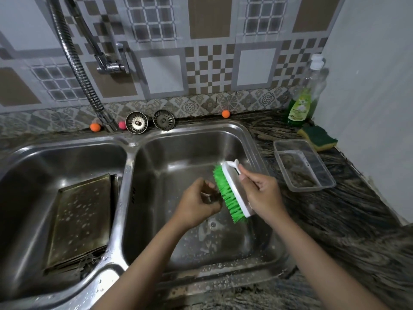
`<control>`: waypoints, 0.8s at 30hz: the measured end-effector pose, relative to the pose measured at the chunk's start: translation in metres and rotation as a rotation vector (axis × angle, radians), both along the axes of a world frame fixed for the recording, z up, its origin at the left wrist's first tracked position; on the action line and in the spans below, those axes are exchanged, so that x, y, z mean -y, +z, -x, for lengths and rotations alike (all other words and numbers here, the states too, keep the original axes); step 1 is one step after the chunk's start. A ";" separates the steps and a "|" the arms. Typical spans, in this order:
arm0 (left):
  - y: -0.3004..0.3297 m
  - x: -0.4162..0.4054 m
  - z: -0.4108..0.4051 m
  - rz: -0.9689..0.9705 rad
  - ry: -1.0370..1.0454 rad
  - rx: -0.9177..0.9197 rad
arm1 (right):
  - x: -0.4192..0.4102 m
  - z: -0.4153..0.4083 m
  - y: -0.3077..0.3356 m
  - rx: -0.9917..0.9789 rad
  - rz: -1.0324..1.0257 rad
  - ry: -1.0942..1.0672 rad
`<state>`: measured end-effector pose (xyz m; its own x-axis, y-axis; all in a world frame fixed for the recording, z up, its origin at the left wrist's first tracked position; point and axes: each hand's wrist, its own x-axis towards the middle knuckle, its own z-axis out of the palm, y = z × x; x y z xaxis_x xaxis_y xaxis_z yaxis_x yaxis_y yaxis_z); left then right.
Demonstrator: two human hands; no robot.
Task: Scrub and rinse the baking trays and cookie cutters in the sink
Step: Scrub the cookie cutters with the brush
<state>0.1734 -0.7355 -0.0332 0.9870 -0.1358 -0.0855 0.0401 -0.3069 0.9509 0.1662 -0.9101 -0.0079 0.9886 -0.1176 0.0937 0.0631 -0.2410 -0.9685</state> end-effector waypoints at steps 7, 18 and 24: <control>0.014 -0.009 -0.006 0.383 0.296 0.043 | -0.013 0.021 -0.029 -0.149 -0.172 -0.009; 0.015 0.010 0.016 0.515 0.063 -0.087 | -0.019 0.004 -0.010 -0.014 -0.288 -0.213; 0.014 0.004 0.017 0.447 -0.036 -0.095 | -0.014 0.004 -0.012 -0.004 -0.227 -0.184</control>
<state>0.1561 -0.7391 -0.0197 0.9717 -0.2137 -0.1002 0.1301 0.1304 0.9829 0.1627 -0.8959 -0.0198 0.9490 -0.3126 0.0409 0.0346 -0.0255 -0.9991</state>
